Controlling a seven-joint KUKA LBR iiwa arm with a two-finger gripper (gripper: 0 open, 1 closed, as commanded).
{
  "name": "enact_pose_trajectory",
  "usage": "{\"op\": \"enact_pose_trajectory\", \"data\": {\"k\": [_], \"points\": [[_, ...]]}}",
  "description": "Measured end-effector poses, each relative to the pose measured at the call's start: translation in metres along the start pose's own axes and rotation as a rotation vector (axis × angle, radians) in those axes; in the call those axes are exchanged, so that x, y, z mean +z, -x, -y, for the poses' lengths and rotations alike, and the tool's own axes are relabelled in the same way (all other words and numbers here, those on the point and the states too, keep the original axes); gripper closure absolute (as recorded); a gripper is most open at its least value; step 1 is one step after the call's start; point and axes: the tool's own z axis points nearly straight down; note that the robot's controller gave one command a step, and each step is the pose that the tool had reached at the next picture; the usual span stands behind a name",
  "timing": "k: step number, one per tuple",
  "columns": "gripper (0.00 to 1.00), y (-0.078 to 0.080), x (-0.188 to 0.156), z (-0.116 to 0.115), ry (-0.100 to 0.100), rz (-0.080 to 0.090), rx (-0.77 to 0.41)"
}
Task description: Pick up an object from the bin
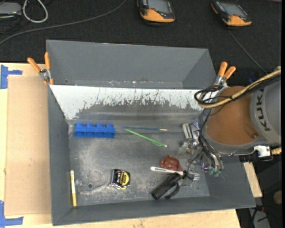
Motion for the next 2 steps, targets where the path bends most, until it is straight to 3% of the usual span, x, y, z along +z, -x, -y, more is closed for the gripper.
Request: {"op": "enact_pose_trajectory", "data": {"k": [1,2], "points": [[0.0,0.023,0.058,0.0,0.003,-0.004,-0.019],[1.0,0.018,0.058,0.017,0.002,0.003,-0.033]]}}
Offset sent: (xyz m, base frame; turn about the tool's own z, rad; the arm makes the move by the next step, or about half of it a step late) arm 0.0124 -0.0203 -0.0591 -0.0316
